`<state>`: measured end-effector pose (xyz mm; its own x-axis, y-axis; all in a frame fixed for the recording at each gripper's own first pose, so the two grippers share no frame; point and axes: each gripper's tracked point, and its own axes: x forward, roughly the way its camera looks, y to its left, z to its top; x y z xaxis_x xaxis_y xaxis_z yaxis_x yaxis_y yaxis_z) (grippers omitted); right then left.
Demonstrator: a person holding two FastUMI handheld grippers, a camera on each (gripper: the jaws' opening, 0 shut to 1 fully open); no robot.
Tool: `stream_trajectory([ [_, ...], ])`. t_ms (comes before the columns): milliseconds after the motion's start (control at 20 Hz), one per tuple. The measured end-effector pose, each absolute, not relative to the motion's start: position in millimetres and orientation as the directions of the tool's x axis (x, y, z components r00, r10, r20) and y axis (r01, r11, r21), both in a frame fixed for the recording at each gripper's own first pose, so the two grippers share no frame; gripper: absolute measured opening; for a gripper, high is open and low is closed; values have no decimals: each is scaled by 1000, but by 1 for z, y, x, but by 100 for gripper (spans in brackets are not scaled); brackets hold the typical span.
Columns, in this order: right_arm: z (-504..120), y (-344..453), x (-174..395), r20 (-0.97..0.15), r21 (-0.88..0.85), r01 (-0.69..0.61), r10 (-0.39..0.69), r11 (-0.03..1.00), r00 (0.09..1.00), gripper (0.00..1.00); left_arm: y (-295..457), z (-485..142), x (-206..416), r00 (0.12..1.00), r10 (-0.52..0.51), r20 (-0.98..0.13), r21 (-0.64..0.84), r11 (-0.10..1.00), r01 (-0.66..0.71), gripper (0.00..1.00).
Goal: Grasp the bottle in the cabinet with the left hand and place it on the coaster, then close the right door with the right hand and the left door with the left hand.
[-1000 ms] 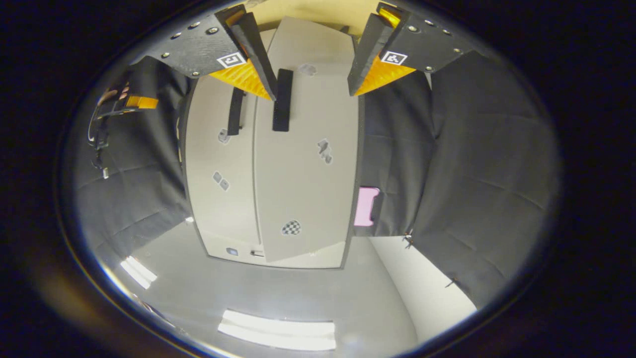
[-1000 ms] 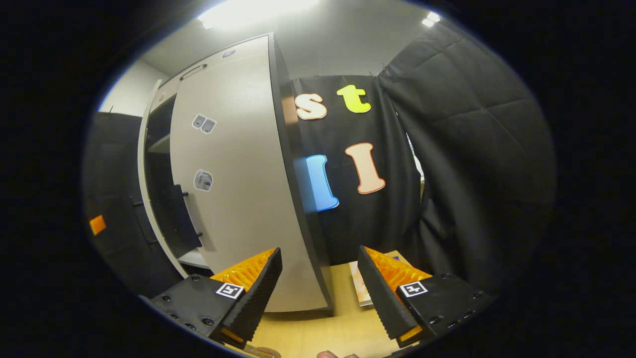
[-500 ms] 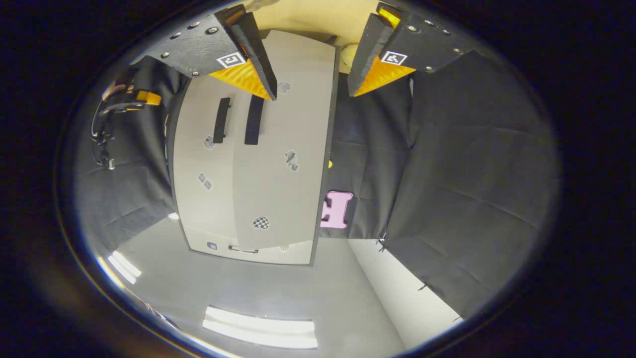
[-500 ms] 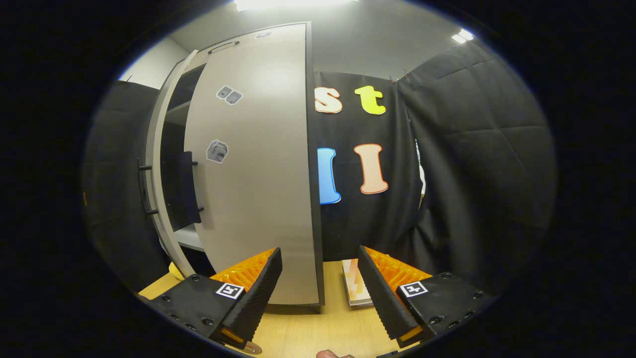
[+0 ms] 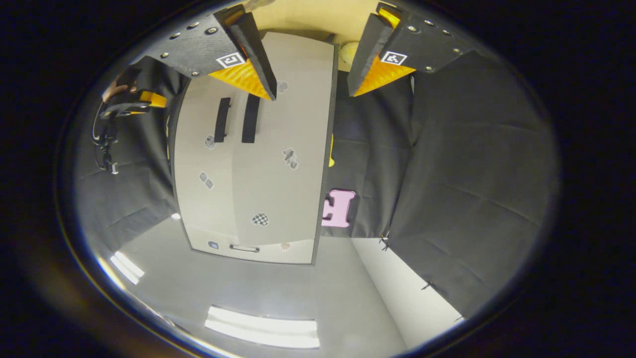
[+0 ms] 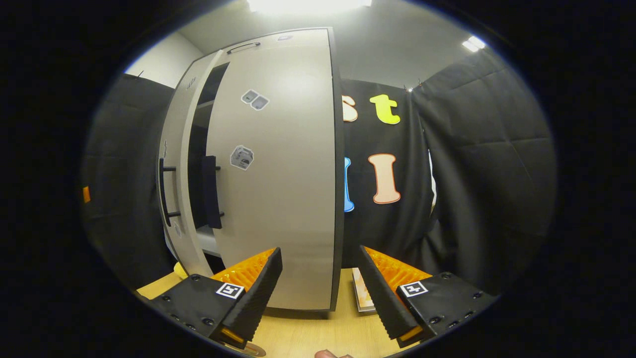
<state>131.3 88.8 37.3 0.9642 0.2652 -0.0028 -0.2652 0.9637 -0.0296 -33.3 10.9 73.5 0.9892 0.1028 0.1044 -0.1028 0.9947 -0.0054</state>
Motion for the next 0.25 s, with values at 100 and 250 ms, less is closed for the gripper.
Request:
stream_trajectory([
  [100,38,91,129,-1,-38,-267,267,963,964,98,14,74,-32,990,91,109,-13,996,-90,90],
  [250,39,90,126,3,-59,-250,251,966,968,98,19,75,-33,990,70,119,-17,998,-68,90],
])
